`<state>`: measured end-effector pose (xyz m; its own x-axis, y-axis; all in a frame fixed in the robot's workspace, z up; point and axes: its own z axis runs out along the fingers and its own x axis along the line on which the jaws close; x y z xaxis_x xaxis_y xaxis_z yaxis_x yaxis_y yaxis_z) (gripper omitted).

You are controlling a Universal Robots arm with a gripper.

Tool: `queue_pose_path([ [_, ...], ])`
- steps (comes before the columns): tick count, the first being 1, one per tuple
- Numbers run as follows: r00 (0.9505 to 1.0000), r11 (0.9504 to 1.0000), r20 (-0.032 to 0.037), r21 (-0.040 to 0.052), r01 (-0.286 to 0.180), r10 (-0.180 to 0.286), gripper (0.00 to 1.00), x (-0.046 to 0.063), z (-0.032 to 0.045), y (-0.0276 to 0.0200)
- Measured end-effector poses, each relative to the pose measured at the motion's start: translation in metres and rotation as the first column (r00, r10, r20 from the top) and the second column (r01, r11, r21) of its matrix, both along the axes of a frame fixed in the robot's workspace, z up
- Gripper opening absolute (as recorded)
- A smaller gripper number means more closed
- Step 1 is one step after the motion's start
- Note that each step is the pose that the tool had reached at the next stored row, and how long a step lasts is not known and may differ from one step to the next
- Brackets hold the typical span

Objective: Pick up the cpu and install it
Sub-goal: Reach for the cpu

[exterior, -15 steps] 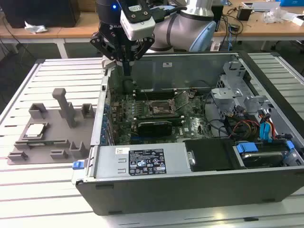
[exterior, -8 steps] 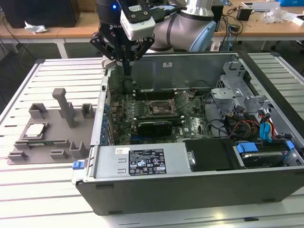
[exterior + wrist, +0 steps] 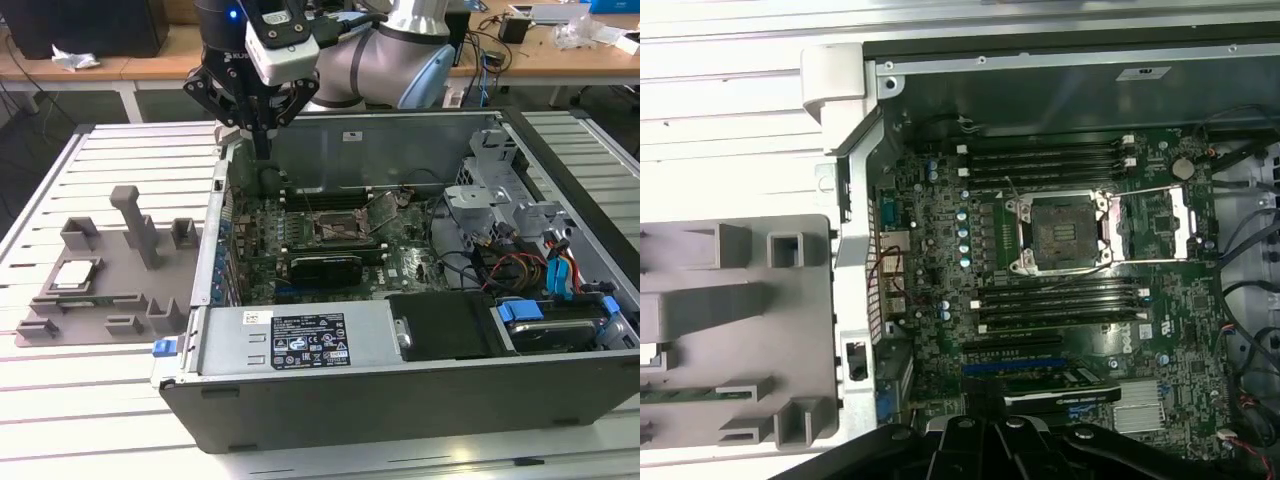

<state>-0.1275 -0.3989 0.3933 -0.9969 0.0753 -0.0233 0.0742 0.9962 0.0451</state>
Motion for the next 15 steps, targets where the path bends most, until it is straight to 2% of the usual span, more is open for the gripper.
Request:
queue_pose_path([
  [15, 1.0, 1.0, 0.0004, -0.0001, 0.0, 0.0, 0.11, -0.026, 0.0, 0.0001],
])
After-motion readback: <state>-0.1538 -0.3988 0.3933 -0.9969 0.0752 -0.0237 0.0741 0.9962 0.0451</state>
